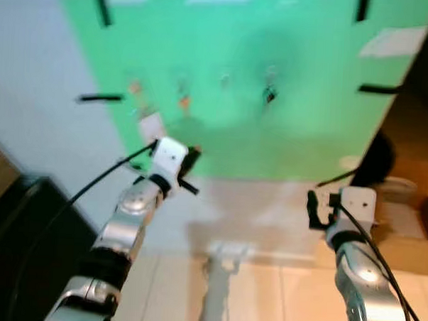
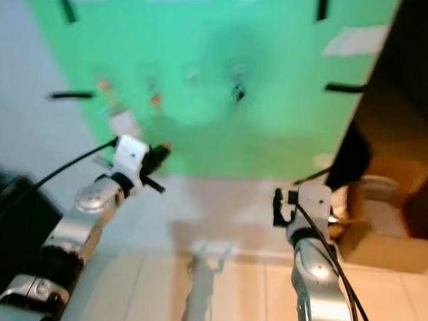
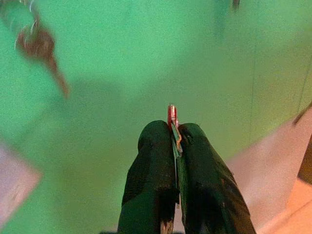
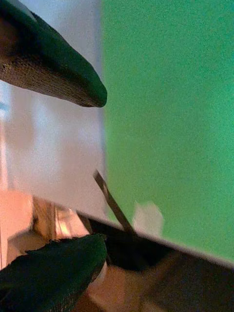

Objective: Hang keys on a hook

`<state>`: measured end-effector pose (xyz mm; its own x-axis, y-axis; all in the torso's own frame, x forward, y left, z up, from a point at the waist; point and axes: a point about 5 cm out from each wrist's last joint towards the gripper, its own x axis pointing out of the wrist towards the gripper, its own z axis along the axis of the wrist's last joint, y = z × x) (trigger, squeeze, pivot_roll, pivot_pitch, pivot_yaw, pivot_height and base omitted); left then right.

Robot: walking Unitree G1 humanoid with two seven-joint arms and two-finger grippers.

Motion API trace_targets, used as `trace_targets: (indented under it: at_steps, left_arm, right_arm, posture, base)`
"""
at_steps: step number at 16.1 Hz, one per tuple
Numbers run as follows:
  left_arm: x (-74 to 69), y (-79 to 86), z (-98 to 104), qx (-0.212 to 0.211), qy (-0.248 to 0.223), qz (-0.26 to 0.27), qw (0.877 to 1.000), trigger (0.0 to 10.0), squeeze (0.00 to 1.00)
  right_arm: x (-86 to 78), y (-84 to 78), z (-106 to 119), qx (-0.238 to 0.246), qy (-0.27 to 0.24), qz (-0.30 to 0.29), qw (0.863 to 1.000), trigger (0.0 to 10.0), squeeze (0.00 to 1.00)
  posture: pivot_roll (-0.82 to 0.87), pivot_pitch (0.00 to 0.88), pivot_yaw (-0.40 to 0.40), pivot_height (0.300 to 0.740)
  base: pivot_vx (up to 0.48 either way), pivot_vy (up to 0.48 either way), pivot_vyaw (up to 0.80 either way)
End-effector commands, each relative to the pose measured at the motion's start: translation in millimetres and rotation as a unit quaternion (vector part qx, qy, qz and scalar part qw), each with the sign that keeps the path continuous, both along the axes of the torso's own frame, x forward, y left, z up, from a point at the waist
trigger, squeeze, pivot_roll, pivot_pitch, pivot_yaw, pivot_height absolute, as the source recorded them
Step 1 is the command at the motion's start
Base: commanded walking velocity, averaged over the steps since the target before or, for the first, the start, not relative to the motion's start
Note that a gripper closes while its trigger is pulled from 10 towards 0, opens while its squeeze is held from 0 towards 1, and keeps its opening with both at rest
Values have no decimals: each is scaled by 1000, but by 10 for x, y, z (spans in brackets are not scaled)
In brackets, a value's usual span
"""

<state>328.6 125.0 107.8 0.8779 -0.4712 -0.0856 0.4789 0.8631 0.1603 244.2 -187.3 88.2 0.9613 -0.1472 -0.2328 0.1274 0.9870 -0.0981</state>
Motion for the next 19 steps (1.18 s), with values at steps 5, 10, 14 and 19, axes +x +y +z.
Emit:
trace_targets:
  at_steps: [5, 10, 14, 19]
  left_arm:
    - [-48, 87, 23, -35, -3, 2, 999, 10000, 0]
    - [-188, 91, 277, -114, -77, -24, 990, 10000, 0]
    - [-58, 309, 620, -89, -147, 22, 985, 10000, 0]
    - [48, 419, 817, -112, -173, 68, 976, 10000, 0]
  right_arm:
    - [23, 180, 152, -30, -27, 70, 997, 10000, 0]
    - [97, 327, 329, 1, -76, 167, 983, 10000, 0]
    - [129, 451, 514, 42, -109, 244, 963, 10000, 0]
    - [144, 504, 535, 64, -123, 233, 963, 10000, 0]
  posture:
    - [-155, 0, 84, 740]
    - [-104, 0, 12, 740]
    - [-86, 0, 23, 740]
    - [-75, 0, 48, 740]
  base:
    - [317, 0, -734]
    - [0, 0, 0]
    - [0, 0, 0]
    - [0, 0, 0]
